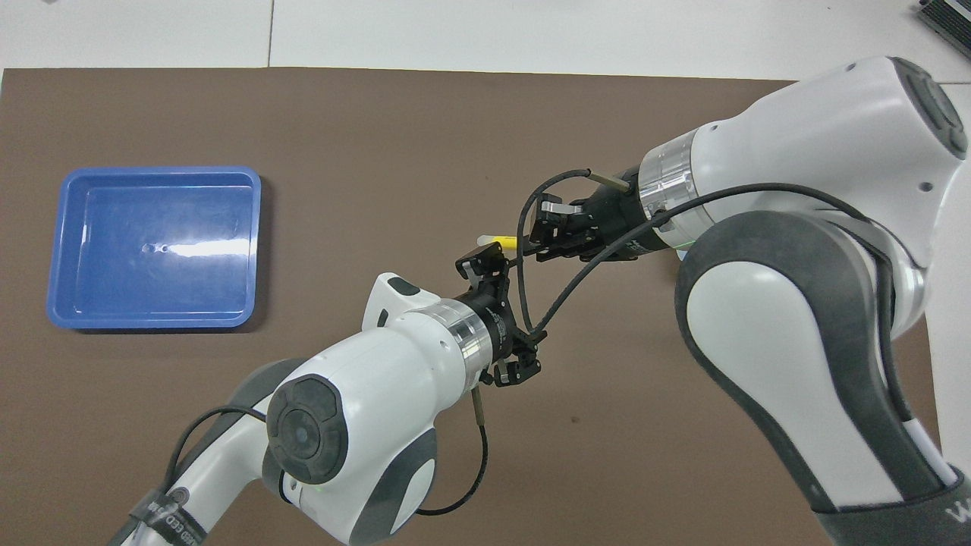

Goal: Right arm passes pens to left for tray arrangement
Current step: 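Lift the yellow pen toward the center while the left gripper approaches, then grasp the yellow pen with the left gripper beside the right gripper, then open the right gripper and pull the left gripper back with the pen, then lower the yellow pen into the blue tray and open the left gripper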

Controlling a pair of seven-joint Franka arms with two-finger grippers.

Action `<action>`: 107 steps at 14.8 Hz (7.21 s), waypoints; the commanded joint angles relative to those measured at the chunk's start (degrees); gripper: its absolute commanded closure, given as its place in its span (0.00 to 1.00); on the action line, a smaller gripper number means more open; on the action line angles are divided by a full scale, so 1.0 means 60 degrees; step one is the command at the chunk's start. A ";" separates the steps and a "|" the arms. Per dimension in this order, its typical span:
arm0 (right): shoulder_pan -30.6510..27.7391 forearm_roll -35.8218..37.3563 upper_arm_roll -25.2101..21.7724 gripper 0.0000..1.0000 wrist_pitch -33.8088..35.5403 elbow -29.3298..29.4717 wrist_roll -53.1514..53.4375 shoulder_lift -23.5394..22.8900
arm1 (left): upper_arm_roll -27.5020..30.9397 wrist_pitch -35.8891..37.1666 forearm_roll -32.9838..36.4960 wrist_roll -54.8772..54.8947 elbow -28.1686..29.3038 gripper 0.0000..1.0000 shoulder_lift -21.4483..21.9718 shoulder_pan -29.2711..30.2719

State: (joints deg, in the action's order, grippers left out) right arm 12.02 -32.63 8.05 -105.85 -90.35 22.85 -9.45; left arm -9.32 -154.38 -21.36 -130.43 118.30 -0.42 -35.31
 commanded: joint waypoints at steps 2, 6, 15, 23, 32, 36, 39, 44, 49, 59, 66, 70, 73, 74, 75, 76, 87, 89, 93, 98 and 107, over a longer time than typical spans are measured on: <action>-0.0041 -0.0216 0.0006 1.00 -0.0214 -0.0322 0.0073 0.0243 | 0.0104 -0.0009 -0.0147 -0.0338 -0.0336 0.00 -0.0105 0.0419; -0.0012 -0.0187 0.0006 1.00 -0.0199 -0.0293 0.0102 0.0243 | 0.0104 0.0109 -0.0147 -0.0396 -0.0674 0.00 -0.0252 0.0612; 0.0062 -0.0099 0.0006 1.00 -0.0199 -0.0293 0.0058 0.0243 | 0.0104 -0.0037 -0.0088 -0.0206 -0.0616 0.00 -0.0267 0.0465; 0.0062 -0.0099 0.0006 1.00 -0.0199 -0.0308 0.0058 0.0243 | 0.0104 -0.0052 0.0029 -0.0176 -0.0645 0.09 -0.0325 0.0289; 0.0062 -0.0099 0.0006 1.00 -0.0199 -0.0279 0.0102 0.0243 | 0.0104 0.0095 0.0029 0.0029 -0.0777 0.66 -0.0399 0.0436; 0.0061 -0.0099 0.0006 1.00 -0.0170 -0.0264 0.0088 0.0257 | 0.0118 0.0094 0.0029 0.0000 -0.0894 0.93 -0.0413 0.0451; 0.0061 -0.0099 0.0006 1.00 -0.0185 -0.0249 0.0132 0.0257 | 0.0118 0.0109 0.0029 -0.0001 -0.1055 1.00 -0.0472 0.0451; 0.0062 -0.0099 0.0006 1.00 -0.0185 -0.0249 0.0132 0.0257 | 0.0133 0.0356 0.0203 0.0058 -0.1318 1.00 -0.0574 0.0465; 0.0047 -0.0055 -0.0024 0.00 -0.0170 -0.0205 0.0132 0.0257 | 0.0133 0.1618 0.0996 0.0541 -0.1802 1.00 -0.0692 0.0656; -0.0670 0.1172 -0.0097 0.00 0.0357 0.0176 -0.0351 0.0506 | 0.0162 0.3065 0.0967 0.3744 -0.1773 1.00 -0.0575 0.1737; -0.1152 0.3607 -0.0082 0.00 0.0533 -0.0584 -0.1575 0.0975 | 0.0206 0.5072 0.0908 0.7580 -0.1817 1.00 -0.0443 0.3056; -0.2251 0.3622 -0.0097 0.00 0.0475 -0.1142 -0.5020 0.1034 | 0.0206 0.6479 0.0908 1.1314 -0.1788 1.00 -0.0223 0.4417; -0.2502 0.4145 -0.0082 0.00 0.0372 -0.1274 -0.5973 0.0757 | 0.0235 0.6978 0.1010 1.3993 -0.1773 1.00 -0.0194 0.5194; -0.2502 0.4555 -0.0082 0.00 0.0299 -0.1274 -0.6151 0.0669 | 0.0235 0.7124 0.1025 1.5033 -0.1759 1.00 -0.0150 0.5516; -0.2502 0.4719 -0.0068 0.00 0.0226 -0.1274 -0.6181 0.0552 | 0.0250 0.7227 0.1112 1.5783 -0.1758 1.00 -0.0150 0.5736; -0.2516 0.4750 -0.0082 0.00 0.0211 -0.1274 -0.6182 0.0449 | 0.0235 0.7243 0.1476 1.6341 -0.1758 1.00 -0.0150 0.5869; -0.2678 0.5701 -0.0082 0.00 -0.1002 -0.1990 -0.6240 -0.0328 | 0.0235 0.6117 0.3091 2.0843 -0.1305 1.00 -0.0880 0.7130; -0.2707 0.5862 -0.0082 0.00 -0.1326 -0.2270 -0.6401 -0.0328 | 0.0235 0.5576 0.3091 2.1237 -0.1129 1.00 -0.1188 0.7218; -0.2751 0.6154 -0.0082 0.15 -0.1679 -0.2694 -0.6533 -0.0387 | 0.0235 0.5266 0.3134 2.1547 -0.1114 1.00 -0.1614 0.7291; -0.2663 0.6229 -0.0082 0.41 -0.1679 -0.3003 -0.6636 -0.0285 | 0.0250 0.4841 0.3440 2.2319 -0.1114 1.00 -0.1952 0.7613; -0.2649 0.6259 -0.0068 0.56 -0.1781 -0.3018 -0.6563 -0.0314 | 0.0279 0.2677 0.4101 2.3155 -0.1201 1.00 -0.2945 0.8901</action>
State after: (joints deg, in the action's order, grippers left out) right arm -3.37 3.74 7.13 -114.99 -106.67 -15.59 -12.56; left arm -7.20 -133.90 2.06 5.87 111.39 -15.42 15.31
